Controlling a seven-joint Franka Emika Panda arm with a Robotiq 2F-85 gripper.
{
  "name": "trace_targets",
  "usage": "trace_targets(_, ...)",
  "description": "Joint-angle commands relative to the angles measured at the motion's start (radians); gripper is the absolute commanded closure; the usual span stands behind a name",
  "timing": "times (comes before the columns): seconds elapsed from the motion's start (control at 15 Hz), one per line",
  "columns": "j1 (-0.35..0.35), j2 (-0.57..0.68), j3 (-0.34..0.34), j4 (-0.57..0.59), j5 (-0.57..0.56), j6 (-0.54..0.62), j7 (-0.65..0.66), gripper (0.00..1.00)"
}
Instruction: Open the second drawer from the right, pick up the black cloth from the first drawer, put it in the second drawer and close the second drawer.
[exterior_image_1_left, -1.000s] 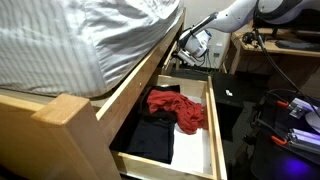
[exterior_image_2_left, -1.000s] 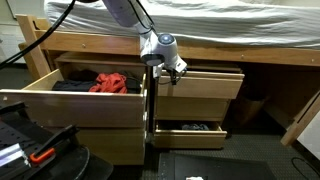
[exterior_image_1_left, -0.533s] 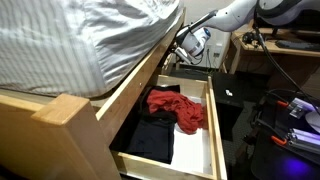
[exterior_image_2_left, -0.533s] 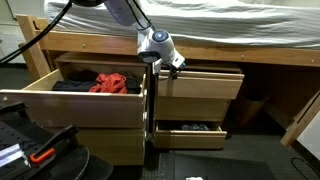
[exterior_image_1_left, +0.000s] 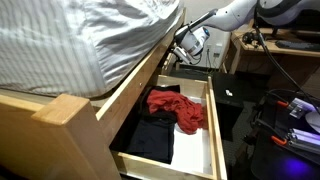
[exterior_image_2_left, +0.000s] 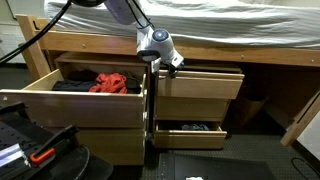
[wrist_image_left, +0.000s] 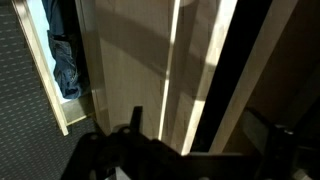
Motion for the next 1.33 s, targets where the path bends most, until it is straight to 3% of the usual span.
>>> trace_targets(0.0, -0.010, -0.006, 0.045, -0.023, -0.007, 0.093, -0.045, 0.00)
trace_targets(0.13, -0.014, 0.039, 0.102, 0.034, -0.055, 0.190, -0.097, 0.00)
trace_targets(0.4, 0.050, 0.066, -0.003, 0.077, -0.050, 0.115, -0.047, 0.00)
trace_targets(0.47, 0.017, 0.040, 0.022, 0.025, -0.049, 0.163, -0.056, 0.00)
trace_targets(0.93, 0.037, 0.055, 0.003, 0.038, -0.049, 0.147, -0.051, 0.00)
trace_targets(1.13, 0.026, 0.048, -0.052, 0.057, -0.025, -0.097, 0.004, 0.00)
trace_targets(1.27, 0.022, 0.065, -0.101, 0.084, -0.087, -0.230, 0.111, 0.00)
